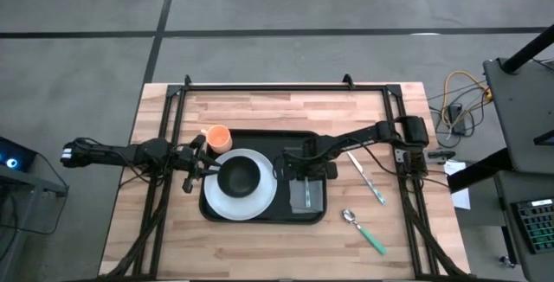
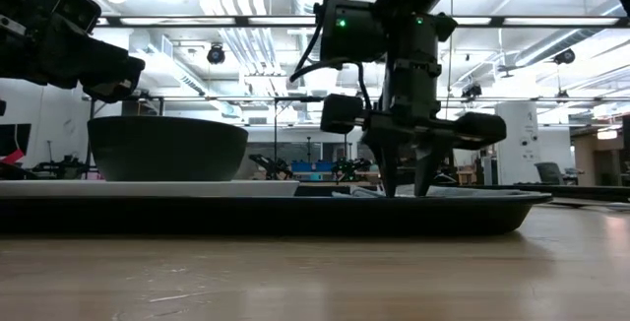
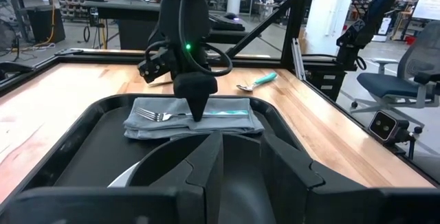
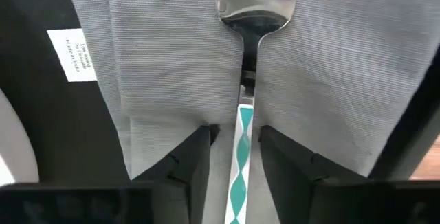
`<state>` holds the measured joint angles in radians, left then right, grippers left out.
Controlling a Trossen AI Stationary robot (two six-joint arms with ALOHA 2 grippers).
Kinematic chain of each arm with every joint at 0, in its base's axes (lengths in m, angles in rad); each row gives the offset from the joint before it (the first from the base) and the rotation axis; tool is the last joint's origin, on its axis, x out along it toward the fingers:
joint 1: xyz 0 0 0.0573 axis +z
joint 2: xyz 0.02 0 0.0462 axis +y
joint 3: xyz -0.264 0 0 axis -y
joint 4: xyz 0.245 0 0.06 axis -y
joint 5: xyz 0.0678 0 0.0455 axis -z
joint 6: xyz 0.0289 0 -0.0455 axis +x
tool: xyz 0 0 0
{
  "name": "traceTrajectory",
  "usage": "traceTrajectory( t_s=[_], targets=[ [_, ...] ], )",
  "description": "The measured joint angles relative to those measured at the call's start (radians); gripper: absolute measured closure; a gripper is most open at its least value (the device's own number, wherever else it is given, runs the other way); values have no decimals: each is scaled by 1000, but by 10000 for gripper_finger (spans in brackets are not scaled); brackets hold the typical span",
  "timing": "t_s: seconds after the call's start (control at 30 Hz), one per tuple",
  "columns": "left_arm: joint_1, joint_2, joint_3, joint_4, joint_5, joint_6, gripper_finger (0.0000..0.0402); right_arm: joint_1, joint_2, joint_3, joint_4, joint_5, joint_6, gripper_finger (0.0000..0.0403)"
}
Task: Set up tray
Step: Put the white patterned fork on top of the gray napkin, then put the light blue patterned spoon on top of the gray napkin
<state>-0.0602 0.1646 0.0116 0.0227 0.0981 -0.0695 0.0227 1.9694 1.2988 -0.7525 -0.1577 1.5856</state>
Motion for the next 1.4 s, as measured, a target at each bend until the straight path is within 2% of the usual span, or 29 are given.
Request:
traceTrajectory(
  t_s=[0.17,0.33,0.47,0.63,0.77,1.13,1.4],
  targets=[
    [0,0,0,0,0,0,322,0,-1,21,-7,4,-21,270],
    [0,0,0,0,0,0,322,-1,-2,65,-54,8,-74,272],
    [0,0,0,0,0,0,322,7,-3,122,-143,17,-132,278],
    [0,0,0,0,0,0,322,41,-4,211,-296,100,-168,282],
    [0,0,0,0,0,0,322,68,-5,257,-381,117,-199,279],
    [0,0,0,0,0,0,322,226,-32,279,-426,109,-277,270],
    [0,0,0,0,0,0,322,387,-100,275,-430,111,-188,273]
  ],
)
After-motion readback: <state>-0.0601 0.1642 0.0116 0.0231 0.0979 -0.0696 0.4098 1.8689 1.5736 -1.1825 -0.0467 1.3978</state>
